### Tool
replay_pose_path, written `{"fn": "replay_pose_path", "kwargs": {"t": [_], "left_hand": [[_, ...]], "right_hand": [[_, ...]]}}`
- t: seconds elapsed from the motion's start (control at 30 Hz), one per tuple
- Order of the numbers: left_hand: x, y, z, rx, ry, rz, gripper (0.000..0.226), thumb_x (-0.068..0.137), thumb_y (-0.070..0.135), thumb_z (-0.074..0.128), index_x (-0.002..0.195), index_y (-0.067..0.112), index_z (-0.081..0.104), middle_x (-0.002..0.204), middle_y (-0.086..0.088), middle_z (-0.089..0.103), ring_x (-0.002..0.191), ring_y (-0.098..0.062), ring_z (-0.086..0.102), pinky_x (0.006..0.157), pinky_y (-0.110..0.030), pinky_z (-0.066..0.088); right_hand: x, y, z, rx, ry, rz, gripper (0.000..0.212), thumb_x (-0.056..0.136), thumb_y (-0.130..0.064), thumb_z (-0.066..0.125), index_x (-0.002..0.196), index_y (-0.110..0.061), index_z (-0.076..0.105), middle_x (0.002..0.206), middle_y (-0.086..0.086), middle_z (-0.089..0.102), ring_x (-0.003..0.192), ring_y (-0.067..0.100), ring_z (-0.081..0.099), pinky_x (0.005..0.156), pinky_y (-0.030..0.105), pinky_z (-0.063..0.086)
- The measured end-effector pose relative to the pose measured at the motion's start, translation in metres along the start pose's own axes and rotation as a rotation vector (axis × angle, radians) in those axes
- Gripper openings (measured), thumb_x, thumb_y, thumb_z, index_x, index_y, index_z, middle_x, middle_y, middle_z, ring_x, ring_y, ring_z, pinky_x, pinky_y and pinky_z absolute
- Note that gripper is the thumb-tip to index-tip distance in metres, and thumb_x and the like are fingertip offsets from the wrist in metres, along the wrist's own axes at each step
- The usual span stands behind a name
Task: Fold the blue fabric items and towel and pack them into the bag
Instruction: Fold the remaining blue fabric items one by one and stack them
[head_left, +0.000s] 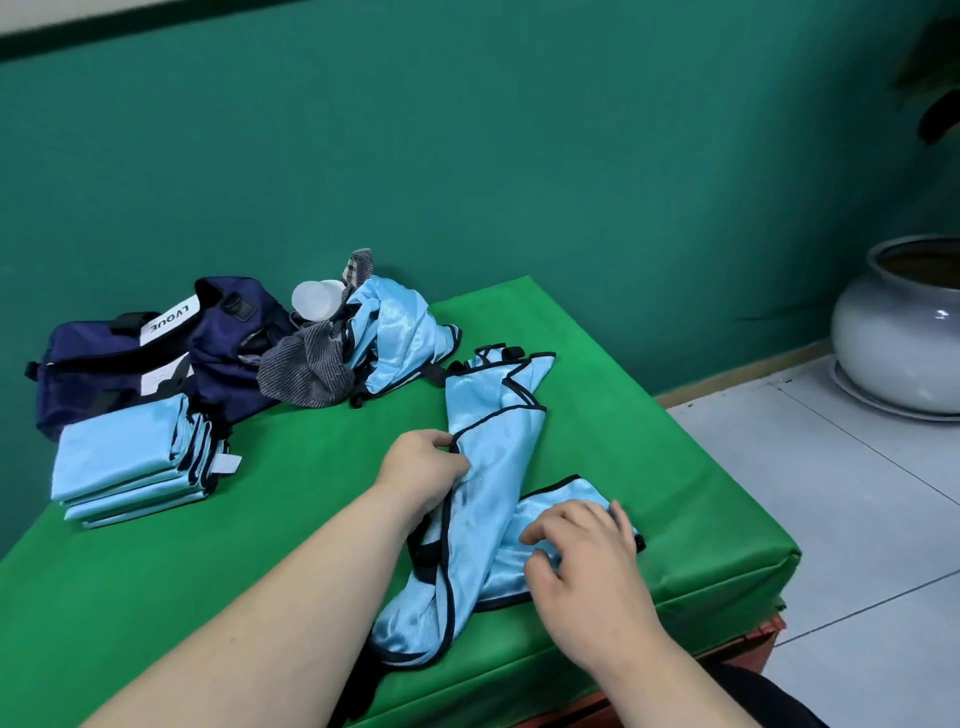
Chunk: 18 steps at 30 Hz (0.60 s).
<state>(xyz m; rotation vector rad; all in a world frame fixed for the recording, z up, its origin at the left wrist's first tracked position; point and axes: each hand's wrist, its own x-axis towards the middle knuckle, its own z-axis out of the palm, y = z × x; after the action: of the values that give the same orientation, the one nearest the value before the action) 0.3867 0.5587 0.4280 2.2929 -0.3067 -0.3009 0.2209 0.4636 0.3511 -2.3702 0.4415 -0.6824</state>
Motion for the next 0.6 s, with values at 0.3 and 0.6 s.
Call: {"fn": "replay_pose_path", "kwargs": {"t": [0.3, 0.6], "left_hand": [[-0.04, 0.006, 0.006, 0.317, 0.051, 0.302, 0.016, 0.078, 0.018, 0.06, 0.083, 0.033, 0.059, 0.094, 0.015, 0.061, 0.095, -0.016, 0.056, 0.087, -0.029, 0.043], [-0.085, -0.012, 0.04, 0.443, 0.017, 0.55, 0.026, 0.082, 0.029, 0.057, 0.107, 0.038, 0.058, 0.098, 0.025, 0.063, 0.106, 0.0, 0.049, 0.091, -0.028, 0.023]], "right_hand": [[0.002, 0.0, -0.003, 0.076, 0.067, 0.024, 0.036, 0.073, -0.04, 0.034, 0.084, -0.032, 0.067, 0.094, -0.02, 0.056, 0.102, 0.001, 0.045, 0.116, 0.048, 0.024], [0.005, 0.01, -0.019, 0.198, 0.212, 0.135, 0.042, 0.07, -0.03, 0.041, 0.104, -0.025, 0.066, 0.109, -0.012, 0.06, 0.111, 0.01, 0.047, 0.104, 0.041, 0.04]]}}
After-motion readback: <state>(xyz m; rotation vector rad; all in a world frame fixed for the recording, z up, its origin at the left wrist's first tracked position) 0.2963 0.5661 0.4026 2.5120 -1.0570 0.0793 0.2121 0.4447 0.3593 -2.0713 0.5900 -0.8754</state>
